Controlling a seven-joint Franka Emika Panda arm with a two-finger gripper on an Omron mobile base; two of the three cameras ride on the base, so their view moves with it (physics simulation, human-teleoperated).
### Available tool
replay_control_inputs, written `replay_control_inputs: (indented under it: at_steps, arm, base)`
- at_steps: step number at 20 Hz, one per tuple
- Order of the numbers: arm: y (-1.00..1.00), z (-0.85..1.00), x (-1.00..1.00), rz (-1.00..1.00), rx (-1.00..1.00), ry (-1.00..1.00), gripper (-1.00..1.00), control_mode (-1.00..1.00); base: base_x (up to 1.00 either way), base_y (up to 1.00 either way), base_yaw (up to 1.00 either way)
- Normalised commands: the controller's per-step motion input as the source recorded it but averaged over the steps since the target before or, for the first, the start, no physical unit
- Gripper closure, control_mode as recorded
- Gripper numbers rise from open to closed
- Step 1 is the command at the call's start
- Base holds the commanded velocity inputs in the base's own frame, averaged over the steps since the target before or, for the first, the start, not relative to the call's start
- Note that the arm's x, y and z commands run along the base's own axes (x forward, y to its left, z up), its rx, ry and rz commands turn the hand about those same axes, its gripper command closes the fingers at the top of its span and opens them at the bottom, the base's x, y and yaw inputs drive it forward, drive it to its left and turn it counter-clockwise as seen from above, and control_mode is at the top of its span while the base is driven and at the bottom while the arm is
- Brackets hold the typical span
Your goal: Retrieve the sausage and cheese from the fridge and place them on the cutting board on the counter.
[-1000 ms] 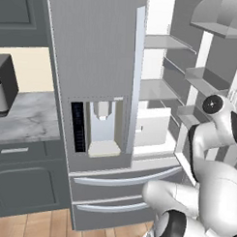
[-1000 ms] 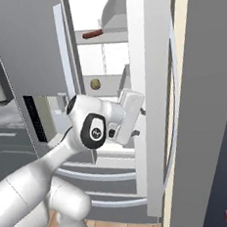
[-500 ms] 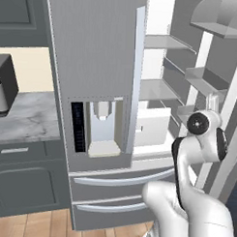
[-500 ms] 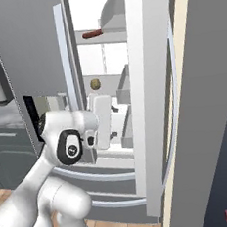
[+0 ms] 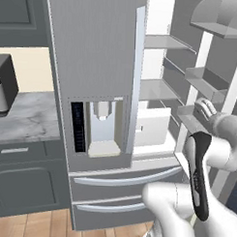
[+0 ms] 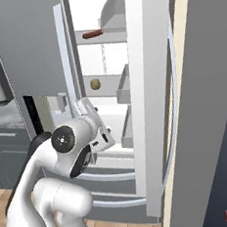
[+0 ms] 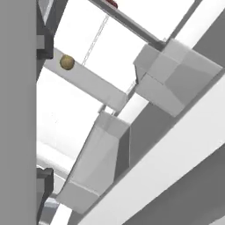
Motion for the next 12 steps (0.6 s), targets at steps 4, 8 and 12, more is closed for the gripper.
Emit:
replay_control_inputs:
  at_steps: [4,8,12]
  arm:
    - [0.51,0.06,-0.06,0.56,-0.17,0.32,-1.0,-1.0]
    - [0.64,0.02,-0.01,0.38,-0.23,0.23,-1.0,-1.0]
    - [0.83,0.0,0.08,0.16,-0.22,0.04,-1.0,-1.0]
  base:
    - [0.0,0.0,0.0]
    - [0.0,0.0,0.0]
    - [0.0,0.0,0.0]
